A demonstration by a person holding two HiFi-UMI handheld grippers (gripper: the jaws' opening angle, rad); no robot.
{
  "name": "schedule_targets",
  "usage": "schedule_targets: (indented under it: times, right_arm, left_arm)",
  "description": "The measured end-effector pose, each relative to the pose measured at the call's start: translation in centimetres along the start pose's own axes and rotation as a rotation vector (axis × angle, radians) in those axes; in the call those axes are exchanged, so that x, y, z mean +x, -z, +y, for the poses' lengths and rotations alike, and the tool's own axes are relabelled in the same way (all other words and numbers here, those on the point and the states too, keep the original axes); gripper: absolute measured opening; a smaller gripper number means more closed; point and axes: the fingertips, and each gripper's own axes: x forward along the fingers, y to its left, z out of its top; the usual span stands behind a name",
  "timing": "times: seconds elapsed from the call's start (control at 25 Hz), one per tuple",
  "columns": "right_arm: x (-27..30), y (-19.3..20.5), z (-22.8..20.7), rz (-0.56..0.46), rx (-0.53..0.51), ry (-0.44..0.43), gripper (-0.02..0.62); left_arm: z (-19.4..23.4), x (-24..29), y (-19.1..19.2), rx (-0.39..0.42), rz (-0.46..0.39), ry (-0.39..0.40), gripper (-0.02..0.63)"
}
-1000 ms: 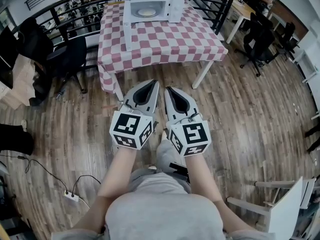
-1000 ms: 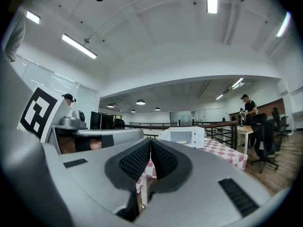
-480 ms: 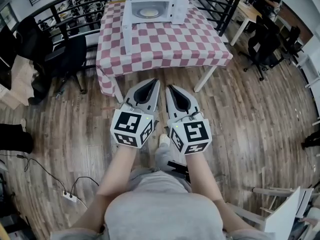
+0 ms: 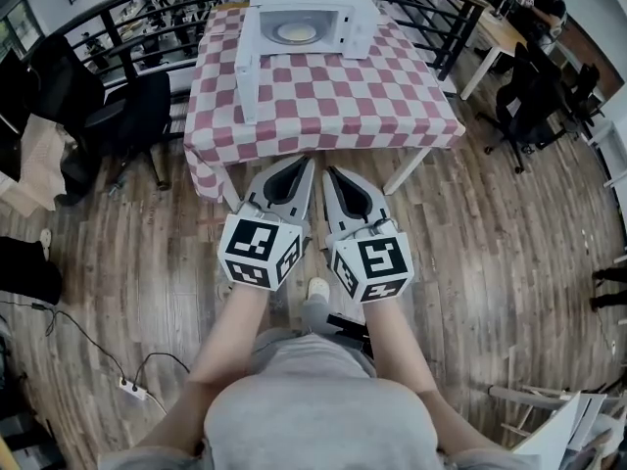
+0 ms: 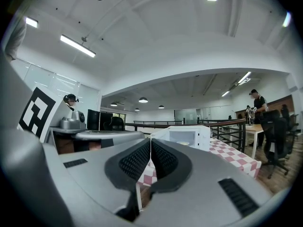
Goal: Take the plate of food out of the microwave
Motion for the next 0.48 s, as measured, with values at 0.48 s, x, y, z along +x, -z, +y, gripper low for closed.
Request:
schedule_targets:
  times: [0.48]
  right_arm:
    - [5.6,0.1,-6.4,0.018,-0.004,-0.046,0.026]
  left_arm:
    - [2.1,8.0,0.0,-0.012,0.006,-0.044,0.003]
